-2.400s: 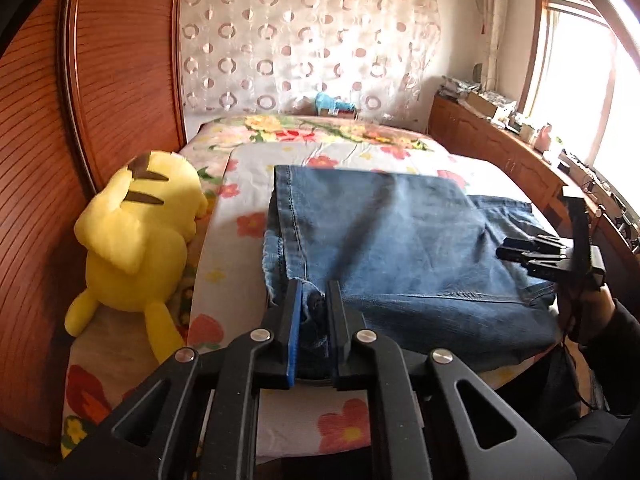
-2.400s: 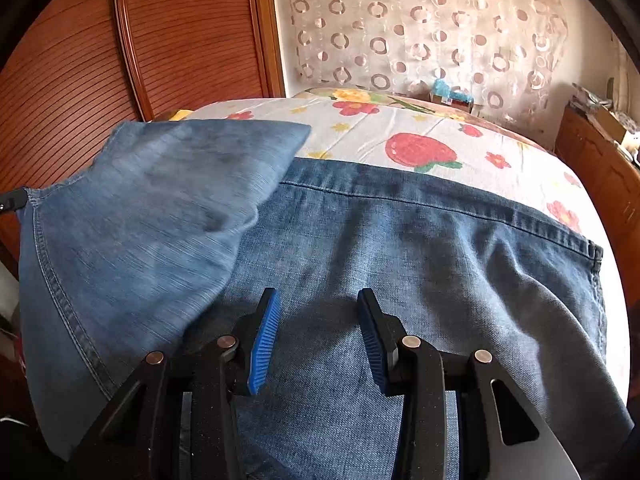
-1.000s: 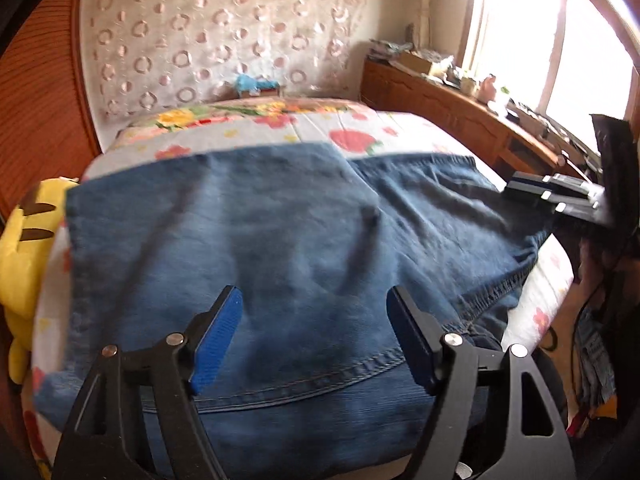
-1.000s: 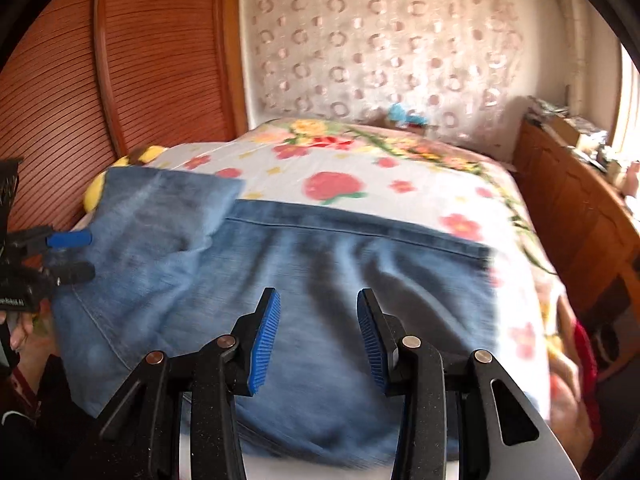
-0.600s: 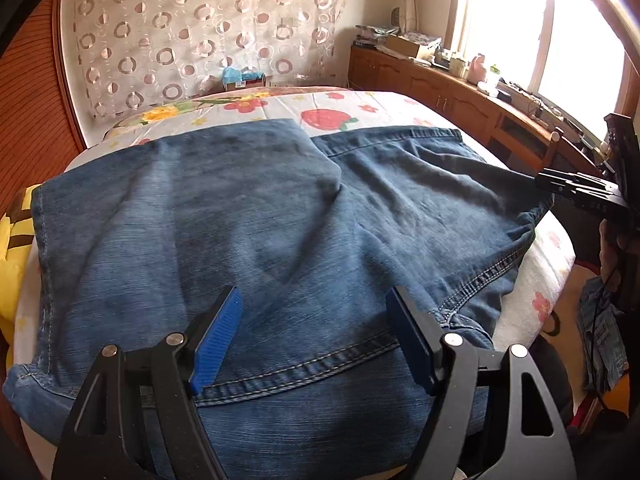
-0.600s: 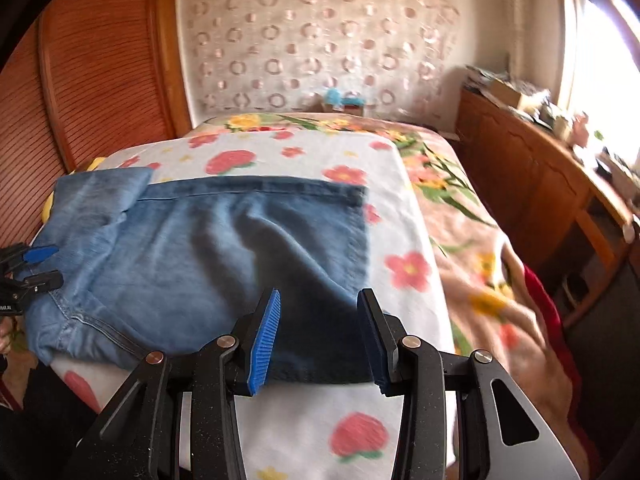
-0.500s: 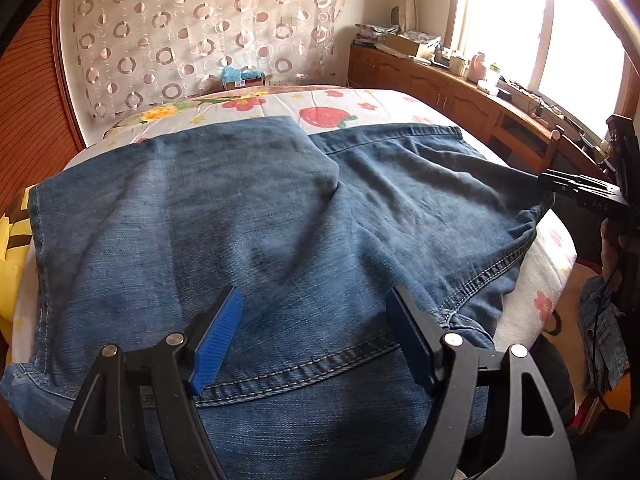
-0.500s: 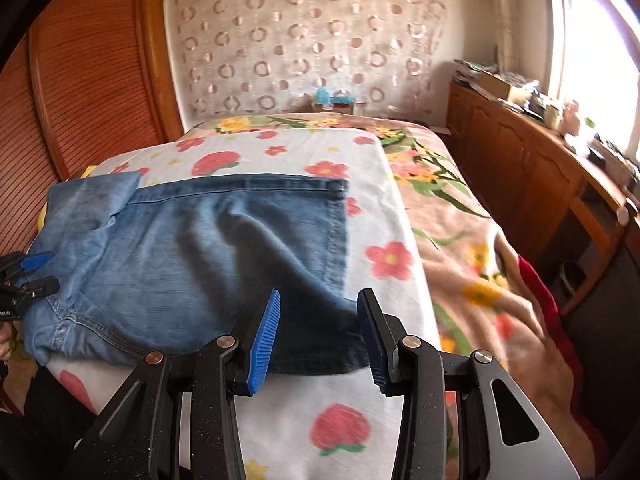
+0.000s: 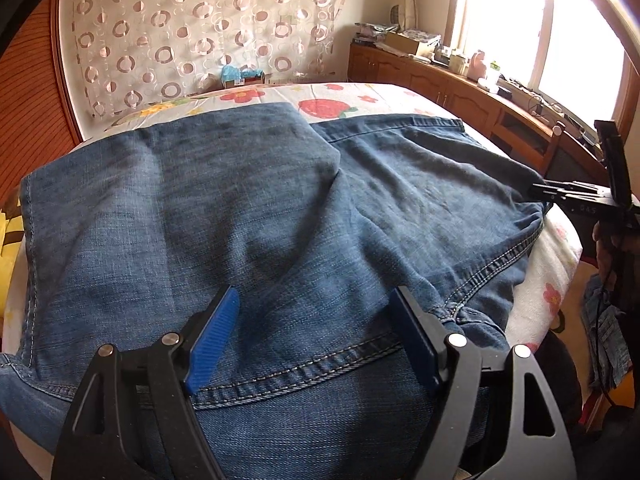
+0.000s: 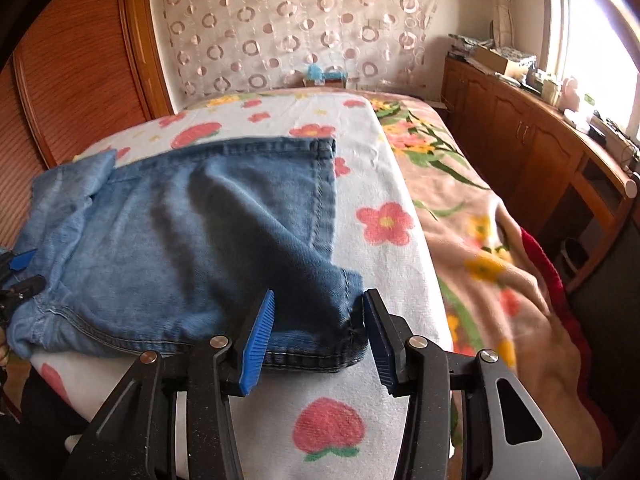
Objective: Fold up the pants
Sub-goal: 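Move the right tool to the leg hem and grasp it, then lift the hem with the right tool and fold it onto the jeans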
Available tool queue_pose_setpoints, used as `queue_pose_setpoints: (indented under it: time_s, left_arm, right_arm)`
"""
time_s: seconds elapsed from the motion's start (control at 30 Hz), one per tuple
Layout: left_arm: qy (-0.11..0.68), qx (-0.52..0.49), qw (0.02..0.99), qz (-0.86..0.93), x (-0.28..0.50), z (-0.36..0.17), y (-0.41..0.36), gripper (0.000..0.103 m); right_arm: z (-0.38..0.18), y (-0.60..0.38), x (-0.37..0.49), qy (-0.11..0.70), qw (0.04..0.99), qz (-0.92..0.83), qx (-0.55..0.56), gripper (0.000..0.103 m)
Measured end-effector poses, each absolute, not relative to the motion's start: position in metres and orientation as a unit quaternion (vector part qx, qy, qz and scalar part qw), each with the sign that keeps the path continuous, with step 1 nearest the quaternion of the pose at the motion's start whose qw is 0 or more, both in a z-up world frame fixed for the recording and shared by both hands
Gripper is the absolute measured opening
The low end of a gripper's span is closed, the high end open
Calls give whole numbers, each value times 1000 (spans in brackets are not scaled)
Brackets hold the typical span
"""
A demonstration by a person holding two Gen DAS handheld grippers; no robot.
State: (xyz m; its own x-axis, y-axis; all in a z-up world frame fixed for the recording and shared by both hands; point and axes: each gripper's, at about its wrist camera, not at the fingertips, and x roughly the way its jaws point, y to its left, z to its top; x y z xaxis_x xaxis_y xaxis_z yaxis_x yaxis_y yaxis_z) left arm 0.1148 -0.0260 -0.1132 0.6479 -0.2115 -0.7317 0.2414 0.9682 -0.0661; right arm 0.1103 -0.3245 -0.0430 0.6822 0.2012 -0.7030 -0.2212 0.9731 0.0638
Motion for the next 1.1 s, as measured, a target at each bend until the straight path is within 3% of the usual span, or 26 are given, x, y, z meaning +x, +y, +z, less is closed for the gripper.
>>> queue_pose_setpoints:
  time_s: [0.3, 0.37, 0.4, 0.5, 0.87, 1.1]
  left_arm:
    - [402, 6, 907, -123, 116, -110, -23, 78]
    - [404, -2, 906, -124, 115, -107, -21, 78]
    - [404, -5, 906, -125, 115, -105, -21, 78]
    - [395, -9, 910, -125, 109, -95, -18, 78]
    - [341, -13, 933, -110, 83, -45, 8, 78]
    - [319, -32, 944, -77, 68, -28, 46, 78]
  right_arm:
    - [-44, -329, 112, 385, 915, 125, 2, 48]
    - [-43, -329, 111, 385, 913, 133, 4, 34]
    - [-44, -327, 112, 389, 909, 147, 10, 20]
    - [-35, -323, 111, 384, 907, 171, 12, 15]
    - [82, -242, 81, 266, 910, 317, -18, 15]
    - [127, -160, 68, 229, 880, 413, -47, 15]
